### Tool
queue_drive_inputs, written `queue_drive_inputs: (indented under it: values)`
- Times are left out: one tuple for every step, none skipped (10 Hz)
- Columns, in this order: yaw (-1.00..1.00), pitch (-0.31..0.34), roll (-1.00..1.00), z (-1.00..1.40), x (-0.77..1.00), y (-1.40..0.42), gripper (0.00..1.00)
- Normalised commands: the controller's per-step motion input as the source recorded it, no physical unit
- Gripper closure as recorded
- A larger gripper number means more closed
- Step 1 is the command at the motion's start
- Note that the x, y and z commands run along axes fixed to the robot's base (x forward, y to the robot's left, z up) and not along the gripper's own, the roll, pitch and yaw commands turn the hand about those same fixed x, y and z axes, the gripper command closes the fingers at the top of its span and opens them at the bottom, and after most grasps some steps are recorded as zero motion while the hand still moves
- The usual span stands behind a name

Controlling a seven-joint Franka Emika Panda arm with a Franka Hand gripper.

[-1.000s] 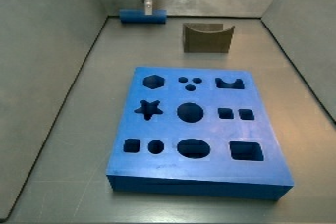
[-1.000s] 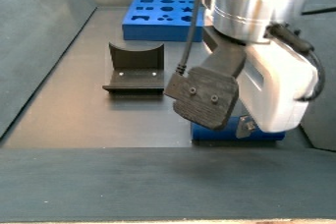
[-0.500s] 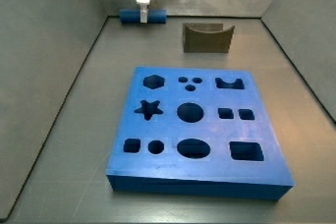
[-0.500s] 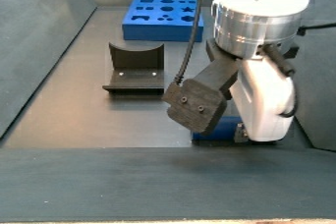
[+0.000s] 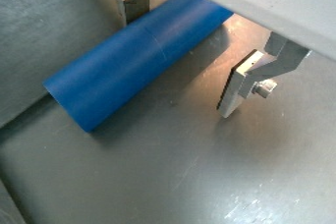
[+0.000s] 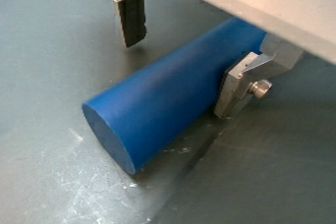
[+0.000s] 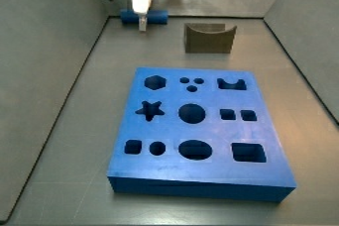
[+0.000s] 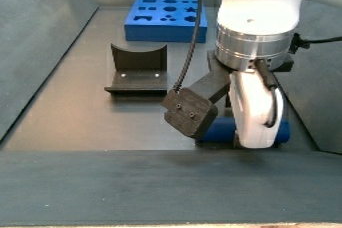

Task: Pick up the round object. Move up. Place the round object on the fixture. Regrasp the round object. Move to above the board. Insert the round object.
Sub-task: Pick up the round object.

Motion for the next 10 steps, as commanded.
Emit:
queue_drive_inputs:
  values:
    - [-0.13, -0.069, -0.2, -0.32, 0.0, 0.0, 0.0]
    - [0.0, 0.02, 0.0, 0.0, 0.0, 0.0, 0.0]
    - [0.0, 0.0, 0.0, 0.0, 0.0, 0.0, 0.0]
    - [0.0, 0.0, 0.0, 0.0, 0.0, 0.0, 1.0]
    - [0.0, 0.0, 0.0, 0.0, 0.0, 0.0, 1.0]
    - [0.0, 0.0, 0.0, 0.0, 0.0, 0.0, 1.0]
    - [0.0, 0.0, 0.0, 0.0, 0.0, 0.0, 1.0]
    - [0.0, 0.0, 0.0, 0.0, 0.0, 0.0, 1.0]
    - [0.0, 0.0, 0.0, 0.0, 0.0, 0.0, 1.0]
    - [0.0, 0.0, 0.0, 0.0, 0.0, 0.0, 1.0]
